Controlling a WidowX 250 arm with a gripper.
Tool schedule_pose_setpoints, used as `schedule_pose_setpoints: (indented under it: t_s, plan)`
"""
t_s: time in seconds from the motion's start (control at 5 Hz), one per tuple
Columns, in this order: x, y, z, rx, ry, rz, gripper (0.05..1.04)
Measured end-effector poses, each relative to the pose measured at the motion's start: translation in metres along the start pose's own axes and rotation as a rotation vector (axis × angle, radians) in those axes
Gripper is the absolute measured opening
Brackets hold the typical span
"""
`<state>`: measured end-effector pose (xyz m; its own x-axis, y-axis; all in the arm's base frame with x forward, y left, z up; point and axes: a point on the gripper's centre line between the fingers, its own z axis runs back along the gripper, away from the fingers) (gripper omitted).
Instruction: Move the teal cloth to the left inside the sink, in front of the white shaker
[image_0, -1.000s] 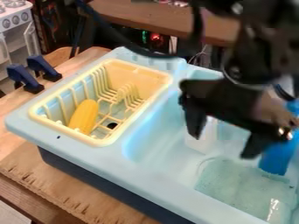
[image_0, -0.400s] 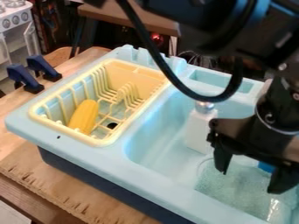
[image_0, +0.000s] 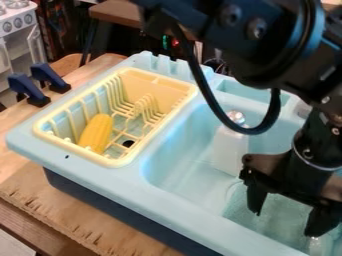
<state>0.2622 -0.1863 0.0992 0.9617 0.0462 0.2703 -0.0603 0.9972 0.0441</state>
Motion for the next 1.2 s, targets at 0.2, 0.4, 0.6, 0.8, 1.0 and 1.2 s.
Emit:
schedule_pose_setpoints:
  t_s: [0.2,0.4,0.6,0.8,1.0,1.2]
  plan:
    - [0.000,-0.005,-0.008,-0.020,0.014,0.004,1.001]
    - [0.000,-0.009,-0.010,-0.059,0.006,0.037,1.001]
    - [-0.015,0.000,-0.012,-0.071,0.080,0.046,1.001]
    - [-0.026,0.017,-0.012,-0.072,0.122,0.087,1.001]
    - [-0.030,0.029,-0.014,-0.099,0.125,0.138,1.001]
    - [-0.030,0.035,-0.015,-0.094,0.146,0.137,1.001]
